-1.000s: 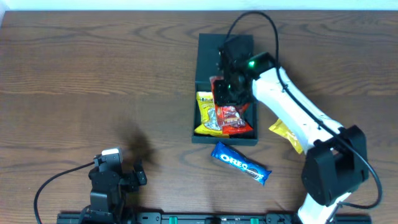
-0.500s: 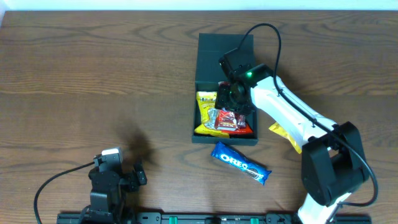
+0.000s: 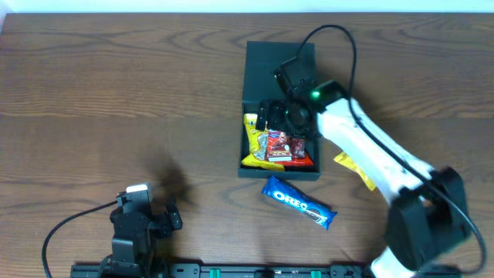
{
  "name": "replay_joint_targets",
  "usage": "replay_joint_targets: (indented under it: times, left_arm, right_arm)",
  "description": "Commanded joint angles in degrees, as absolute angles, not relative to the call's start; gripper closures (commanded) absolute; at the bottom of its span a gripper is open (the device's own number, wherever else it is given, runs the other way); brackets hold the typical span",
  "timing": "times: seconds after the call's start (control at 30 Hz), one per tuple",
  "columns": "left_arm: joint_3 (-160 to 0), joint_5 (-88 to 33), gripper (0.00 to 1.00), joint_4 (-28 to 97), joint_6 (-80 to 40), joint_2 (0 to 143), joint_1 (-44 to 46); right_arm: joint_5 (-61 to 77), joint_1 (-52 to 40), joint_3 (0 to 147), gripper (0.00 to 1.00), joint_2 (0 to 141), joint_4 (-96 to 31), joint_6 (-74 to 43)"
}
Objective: Pack container
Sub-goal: 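Lower the Hello Panda box into the black box and release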
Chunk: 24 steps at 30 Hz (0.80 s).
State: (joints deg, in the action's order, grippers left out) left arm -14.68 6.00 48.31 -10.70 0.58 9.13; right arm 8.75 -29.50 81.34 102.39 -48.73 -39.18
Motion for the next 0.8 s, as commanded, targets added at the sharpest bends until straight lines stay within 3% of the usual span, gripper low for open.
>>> replay_joint_targets:
  times: [0.0,0.23,0.57,0.77]
  left_arm:
    - [-14.79,6.17,0.05,52.29,-10.5,0.23,9.26]
    - [-14.79,6.17,0.05,52.29,-10.5,0.23,9.26]
    - [-14.79,6.17,0.05,52.29,-10.5,0.23,9.26]
    - [-14.79,6.15,0.05,52.29,-10.5,0.23,9.26]
  right_arm:
    - [10.79,-30.41,81.43,0.01,96.53,-48.71,-36.67]
    - [11.0,-33.01,81.43,0.01,92.27,-45.74,-29.5]
    - [17.63,-31.03,81.41,0.01,99.26,-42.85,-15.79]
    - [18.9,-29.87,80.55,0.01,101.23,-42.96,-14.0]
